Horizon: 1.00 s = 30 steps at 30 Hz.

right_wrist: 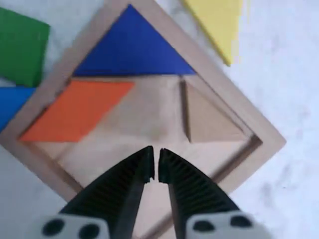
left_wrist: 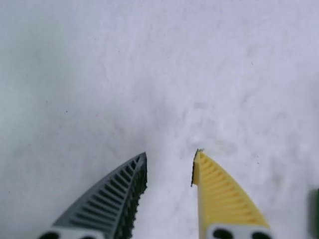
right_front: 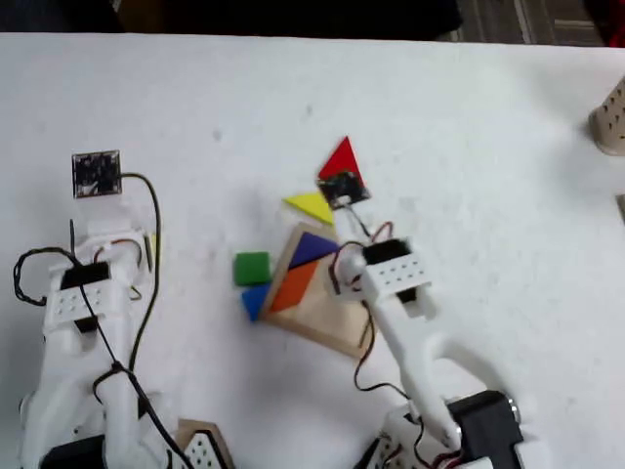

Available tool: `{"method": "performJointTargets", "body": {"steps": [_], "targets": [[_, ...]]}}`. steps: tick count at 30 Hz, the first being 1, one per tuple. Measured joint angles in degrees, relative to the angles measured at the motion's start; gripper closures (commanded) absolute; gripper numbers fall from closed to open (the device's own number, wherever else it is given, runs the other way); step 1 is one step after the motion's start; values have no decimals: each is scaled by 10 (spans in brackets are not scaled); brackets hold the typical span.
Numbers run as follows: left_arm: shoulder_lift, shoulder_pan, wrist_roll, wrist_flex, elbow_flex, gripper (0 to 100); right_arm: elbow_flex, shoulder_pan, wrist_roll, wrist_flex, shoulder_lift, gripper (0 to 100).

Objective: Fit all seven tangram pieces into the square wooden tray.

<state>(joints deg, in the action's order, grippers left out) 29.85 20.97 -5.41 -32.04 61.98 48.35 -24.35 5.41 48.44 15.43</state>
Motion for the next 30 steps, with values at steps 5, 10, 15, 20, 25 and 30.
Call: {"method": "performJointTargets", "body": {"steps": [5,10,15,20,25,30], "targets": [[0,0,0,0,0,819,0,2,-5,-76,-61,970],[0,0,0,0,0,819,-23,49,-6,-87,-80,969],[0,0,0,0,0,819,-29,63,-6,-83,-80,968],[0,0,0,0,0,819,-31,62,-6,-57,-76,967],[0,0,0,0,0,819,-31,31,-6,-9,-24,965],[0,0,0,0,0,819,-31,-24,-8,24,14,885]]}}
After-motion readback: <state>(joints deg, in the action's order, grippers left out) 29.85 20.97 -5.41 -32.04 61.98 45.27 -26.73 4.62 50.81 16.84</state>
